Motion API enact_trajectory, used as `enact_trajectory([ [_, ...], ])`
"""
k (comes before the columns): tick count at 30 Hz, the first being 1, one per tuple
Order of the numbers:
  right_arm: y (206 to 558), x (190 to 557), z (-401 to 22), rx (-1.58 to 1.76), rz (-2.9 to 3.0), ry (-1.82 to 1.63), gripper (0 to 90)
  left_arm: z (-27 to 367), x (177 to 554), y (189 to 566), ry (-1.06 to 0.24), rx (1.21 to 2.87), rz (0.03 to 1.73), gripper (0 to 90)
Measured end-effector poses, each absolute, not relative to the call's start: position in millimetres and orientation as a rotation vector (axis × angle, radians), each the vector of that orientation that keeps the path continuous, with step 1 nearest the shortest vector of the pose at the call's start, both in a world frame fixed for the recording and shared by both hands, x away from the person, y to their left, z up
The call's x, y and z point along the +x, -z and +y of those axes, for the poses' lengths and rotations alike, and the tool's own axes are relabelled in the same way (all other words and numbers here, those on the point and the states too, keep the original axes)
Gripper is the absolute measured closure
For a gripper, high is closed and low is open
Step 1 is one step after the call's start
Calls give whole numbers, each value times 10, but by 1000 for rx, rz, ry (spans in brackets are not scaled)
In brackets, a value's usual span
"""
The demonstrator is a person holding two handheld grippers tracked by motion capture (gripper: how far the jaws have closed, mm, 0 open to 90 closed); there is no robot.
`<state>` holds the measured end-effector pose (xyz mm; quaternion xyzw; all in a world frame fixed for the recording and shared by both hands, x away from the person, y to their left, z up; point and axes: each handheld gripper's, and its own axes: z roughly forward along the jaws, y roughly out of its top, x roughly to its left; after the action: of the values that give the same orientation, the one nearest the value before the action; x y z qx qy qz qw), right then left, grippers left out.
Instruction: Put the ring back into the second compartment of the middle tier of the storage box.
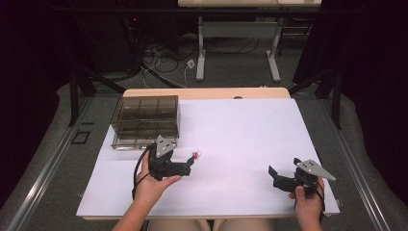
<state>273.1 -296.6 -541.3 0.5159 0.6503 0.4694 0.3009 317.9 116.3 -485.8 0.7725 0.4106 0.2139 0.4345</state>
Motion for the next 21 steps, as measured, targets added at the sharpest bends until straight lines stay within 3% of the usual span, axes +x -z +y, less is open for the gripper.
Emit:
enact_trajectory([
  [21, 5433, 2749, -2968, 1365, 1706, -1254, 0, 1038, 3329, 5012, -516, 1949, 1023, 8],
])
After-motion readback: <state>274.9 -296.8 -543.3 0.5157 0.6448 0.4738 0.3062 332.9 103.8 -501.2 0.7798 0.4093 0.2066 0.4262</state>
